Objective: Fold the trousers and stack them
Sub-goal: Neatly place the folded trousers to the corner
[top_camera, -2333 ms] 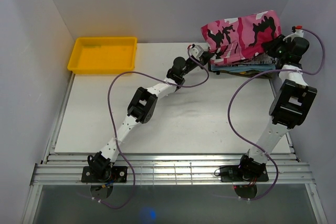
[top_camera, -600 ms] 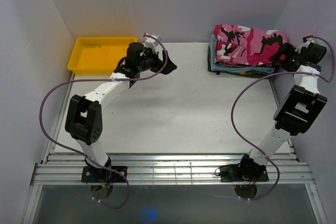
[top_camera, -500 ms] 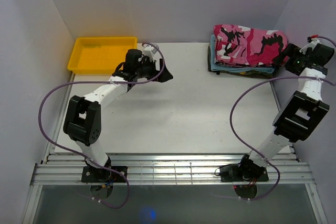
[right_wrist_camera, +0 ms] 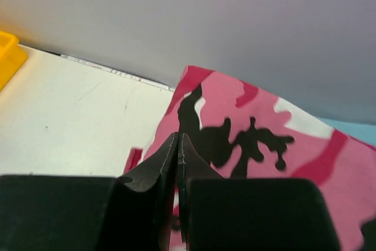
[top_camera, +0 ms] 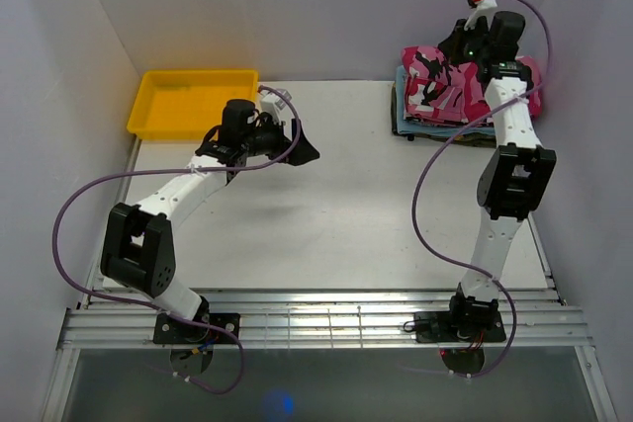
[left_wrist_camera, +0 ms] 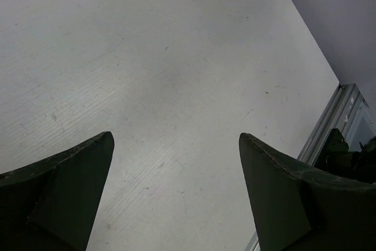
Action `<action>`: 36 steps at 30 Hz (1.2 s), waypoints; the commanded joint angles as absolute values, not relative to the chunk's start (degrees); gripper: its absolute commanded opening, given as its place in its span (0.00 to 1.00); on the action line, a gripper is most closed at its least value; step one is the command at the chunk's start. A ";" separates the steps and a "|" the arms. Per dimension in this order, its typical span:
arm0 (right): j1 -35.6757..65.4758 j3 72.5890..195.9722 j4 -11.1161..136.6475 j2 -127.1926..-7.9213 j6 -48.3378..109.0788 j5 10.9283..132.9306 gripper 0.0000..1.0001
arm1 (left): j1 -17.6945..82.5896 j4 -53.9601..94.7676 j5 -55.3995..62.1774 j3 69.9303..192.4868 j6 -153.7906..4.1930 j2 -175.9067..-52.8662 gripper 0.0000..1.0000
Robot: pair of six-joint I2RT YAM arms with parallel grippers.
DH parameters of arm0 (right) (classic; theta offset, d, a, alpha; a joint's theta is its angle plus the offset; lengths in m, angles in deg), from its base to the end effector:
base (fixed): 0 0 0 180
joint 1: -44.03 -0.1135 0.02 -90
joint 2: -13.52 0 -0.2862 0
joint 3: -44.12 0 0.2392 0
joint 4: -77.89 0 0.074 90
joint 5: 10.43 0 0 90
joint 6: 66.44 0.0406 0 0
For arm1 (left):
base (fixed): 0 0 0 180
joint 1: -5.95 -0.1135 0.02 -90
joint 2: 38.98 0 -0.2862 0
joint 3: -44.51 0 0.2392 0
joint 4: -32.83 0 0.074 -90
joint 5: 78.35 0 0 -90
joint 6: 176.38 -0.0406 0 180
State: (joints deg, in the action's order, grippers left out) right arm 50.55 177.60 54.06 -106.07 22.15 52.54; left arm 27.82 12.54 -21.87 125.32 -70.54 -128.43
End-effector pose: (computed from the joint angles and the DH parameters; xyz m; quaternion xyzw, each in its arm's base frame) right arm 0.5009 -0.0387 0.4008 -0.1170 0.7505 0.1353 0.6363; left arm 0.3147 -0.1505 0.3116 0.1897 0.8159 -0.3923 0.3801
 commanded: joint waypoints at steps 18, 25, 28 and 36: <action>45.26 177.02 61.08 -123.14 20.22 58.65 0.49 | 22.47 9.87 -23.77 127.33 -70.03 -129.86 0.98; 44.11 181.61 59.14 -124.30 18.28 58.65 0.79 | 22.21 7.15 -22.63 132.14 -68.89 -131.52 0.98; 44.20 179.24 59.93 -119.38 18.81 57.86 0.94 | 21.95 -0.40 -21.84 137.51 -70.20 -134.42 0.98; 44.47 172.56 55.20 -99.63 12.58 54.61 0.90 | 18.35 -15.54 -22.01 151.84 -72.75 -141.20 0.98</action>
